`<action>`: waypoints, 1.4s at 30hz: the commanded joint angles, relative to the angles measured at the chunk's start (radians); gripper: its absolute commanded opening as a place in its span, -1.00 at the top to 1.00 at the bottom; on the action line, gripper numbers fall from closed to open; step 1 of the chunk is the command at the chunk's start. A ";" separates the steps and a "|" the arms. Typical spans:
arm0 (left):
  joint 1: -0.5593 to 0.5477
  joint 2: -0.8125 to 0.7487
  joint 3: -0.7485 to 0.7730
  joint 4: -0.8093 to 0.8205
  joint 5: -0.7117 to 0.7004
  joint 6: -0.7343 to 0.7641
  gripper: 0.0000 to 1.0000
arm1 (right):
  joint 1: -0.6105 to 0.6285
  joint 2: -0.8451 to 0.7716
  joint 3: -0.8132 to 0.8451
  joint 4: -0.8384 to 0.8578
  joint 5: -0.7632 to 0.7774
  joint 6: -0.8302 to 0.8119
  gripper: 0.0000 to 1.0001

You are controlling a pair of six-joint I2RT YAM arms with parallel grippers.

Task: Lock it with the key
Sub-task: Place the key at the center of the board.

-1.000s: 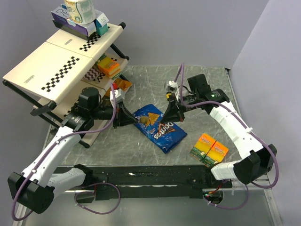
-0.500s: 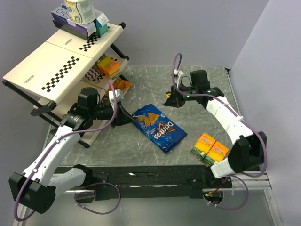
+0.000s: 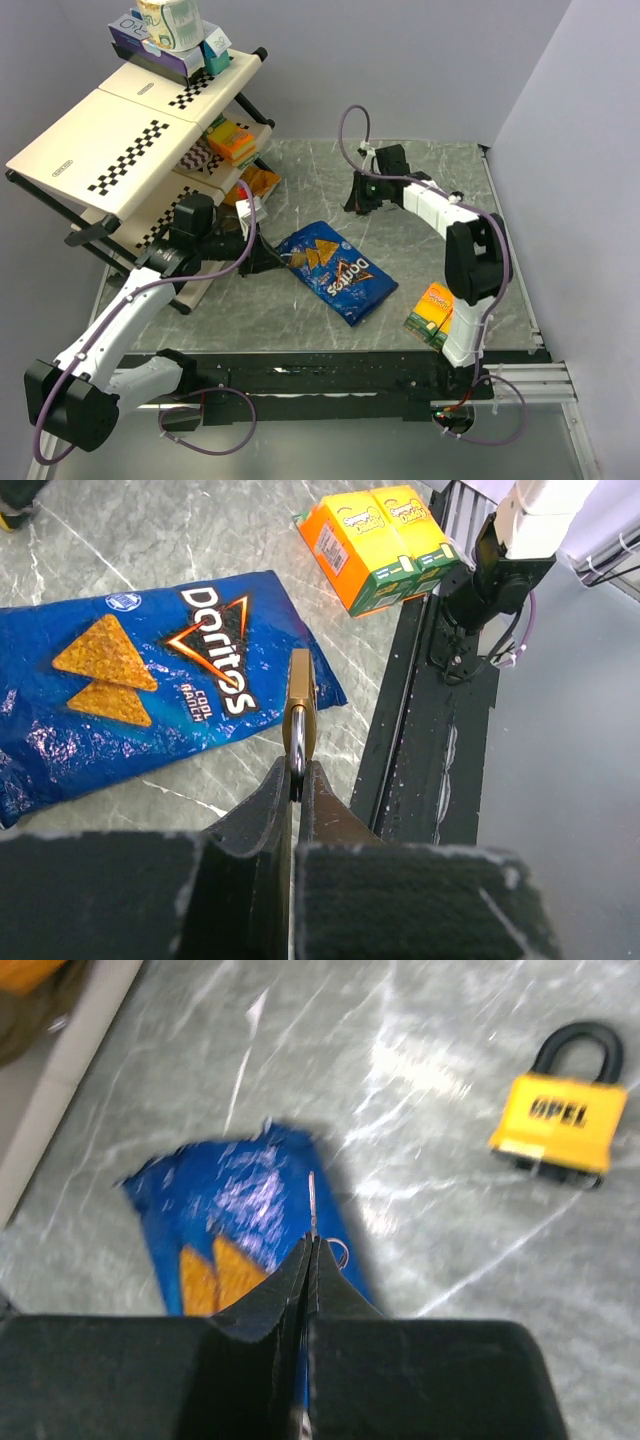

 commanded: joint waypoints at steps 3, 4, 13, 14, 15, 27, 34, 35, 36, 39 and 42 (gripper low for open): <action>0.003 0.007 -0.010 0.081 -0.002 -0.006 0.98 | 0.024 0.138 0.171 0.011 0.071 0.080 1.00; 0.003 0.010 -0.011 0.084 -0.002 -0.009 0.98 | 0.026 0.155 0.188 0.005 0.077 0.088 1.00; 0.003 0.022 -0.024 0.101 -0.020 -0.026 0.98 | 0.061 0.265 0.277 -0.020 0.229 0.165 1.00; 0.003 0.022 -0.024 0.102 -0.020 -0.026 0.98 | 0.064 0.276 0.287 -0.029 0.237 0.171 1.00; 0.003 0.022 -0.024 0.101 -0.020 -0.024 0.98 | 0.066 0.284 0.293 -0.043 0.249 0.181 1.00; 0.003 0.022 -0.028 0.104 -0.025 -0.027 0.98 | 0.067 0.366 0.350 -0.058 0.251 0.195 0.84; 0.004 0.033 -0.018 0.073 -0.043 -0.021 0.98 | 0.070 0.331 0.354 -0.046 0.217 0.175 -0.13; 0.004 0.034 -0.007 0.063 -0.043 -0.009 0.98 | 0.069 0.316 0.351 -0.042 0.208 0.160 -0.16; 0.004 0.036 -0.002 0.054 -0.034 -0.009 0.98 | 0.070 0.299 0.348 -0.026 0.182 0.151 -0.19; 0.004 0.039 0.013 0.027 -0.020 -0.029 0.98 | 0.072 0.210 0.322 0.000 0.123 0.117 -0.27; 0.003 0.041 0.027 0.004 -0.014 -0.076 0.98 | 0.074 0.089 0.265 0.029 0.082 0.067 -0.29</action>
